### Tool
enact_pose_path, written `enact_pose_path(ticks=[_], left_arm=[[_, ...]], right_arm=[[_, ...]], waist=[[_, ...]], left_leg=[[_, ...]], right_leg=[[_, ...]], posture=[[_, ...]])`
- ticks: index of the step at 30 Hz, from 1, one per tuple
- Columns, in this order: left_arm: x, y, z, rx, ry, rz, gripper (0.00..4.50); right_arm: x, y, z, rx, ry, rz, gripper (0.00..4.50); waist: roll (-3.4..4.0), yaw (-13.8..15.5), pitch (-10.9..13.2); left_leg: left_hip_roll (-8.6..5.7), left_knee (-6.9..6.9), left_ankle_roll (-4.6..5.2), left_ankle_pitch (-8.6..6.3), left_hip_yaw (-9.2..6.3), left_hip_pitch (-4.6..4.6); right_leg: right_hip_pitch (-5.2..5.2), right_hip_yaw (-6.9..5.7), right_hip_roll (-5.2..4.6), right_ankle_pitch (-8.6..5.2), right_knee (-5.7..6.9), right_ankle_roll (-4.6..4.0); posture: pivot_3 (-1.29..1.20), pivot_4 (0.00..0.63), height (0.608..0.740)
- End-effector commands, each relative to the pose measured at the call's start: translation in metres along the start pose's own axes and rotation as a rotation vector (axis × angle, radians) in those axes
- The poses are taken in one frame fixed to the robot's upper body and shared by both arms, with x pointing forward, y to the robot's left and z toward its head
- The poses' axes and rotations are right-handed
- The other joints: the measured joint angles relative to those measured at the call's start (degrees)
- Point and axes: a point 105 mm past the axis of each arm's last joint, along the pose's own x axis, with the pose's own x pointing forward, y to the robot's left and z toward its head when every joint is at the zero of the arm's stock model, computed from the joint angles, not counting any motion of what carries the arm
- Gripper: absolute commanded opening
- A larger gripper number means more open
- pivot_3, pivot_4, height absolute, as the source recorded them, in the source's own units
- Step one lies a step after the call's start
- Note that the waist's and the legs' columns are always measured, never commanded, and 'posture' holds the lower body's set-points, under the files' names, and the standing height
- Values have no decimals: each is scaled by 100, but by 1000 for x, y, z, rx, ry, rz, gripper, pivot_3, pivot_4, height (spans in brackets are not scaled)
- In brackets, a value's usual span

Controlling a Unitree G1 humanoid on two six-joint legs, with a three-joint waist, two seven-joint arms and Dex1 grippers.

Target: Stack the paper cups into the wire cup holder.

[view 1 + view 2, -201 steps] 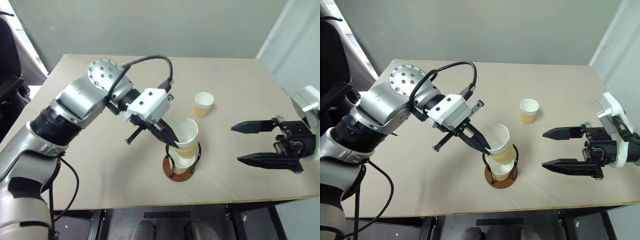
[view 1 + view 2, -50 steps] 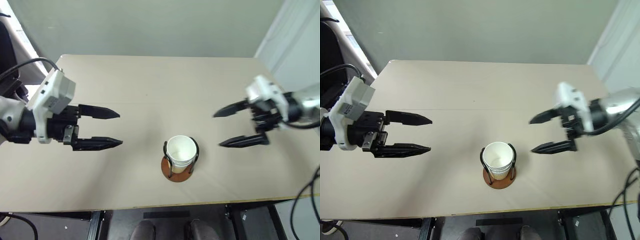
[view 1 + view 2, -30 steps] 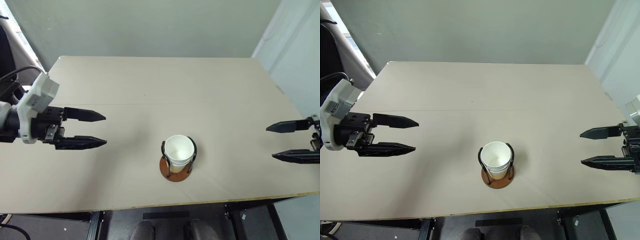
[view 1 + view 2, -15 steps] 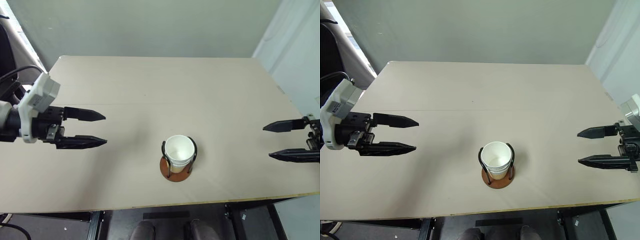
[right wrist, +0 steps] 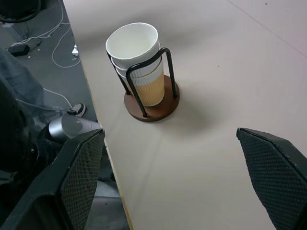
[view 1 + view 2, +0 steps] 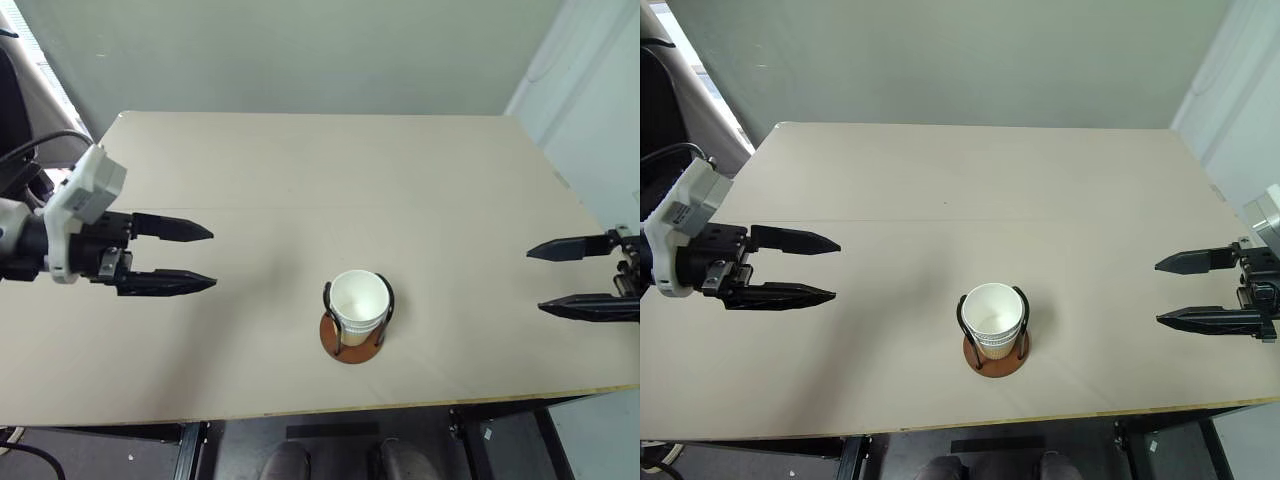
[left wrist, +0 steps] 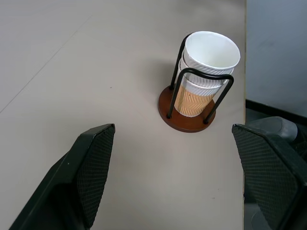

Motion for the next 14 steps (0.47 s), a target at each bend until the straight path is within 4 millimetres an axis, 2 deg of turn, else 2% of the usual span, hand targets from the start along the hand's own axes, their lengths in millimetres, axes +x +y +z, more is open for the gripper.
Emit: enact_pose_path(ticks=[1, 14], left_arm=[[-3, 2, 6, 38, -2, 15, 4202], [-1, 5, 6, 45, -7, 16, 4202]], right_arm=[[-5, 0, 8, -35, 4, -19, 4460], [-7, -4, 4, -15, 19, -47, 4460]], waist=[[0, -1, 0], [0, -1, 0]], left_leg=[[0, 0, 0, 0, 0, 0], [2, 0, 0, 0, 0, 1]], right_leg=[[0, 0, 0, 0, 0, 0], [0, 0, 0, 0, 1, 0]], posture=[[0, 150, 740], [0, 150, 740]])
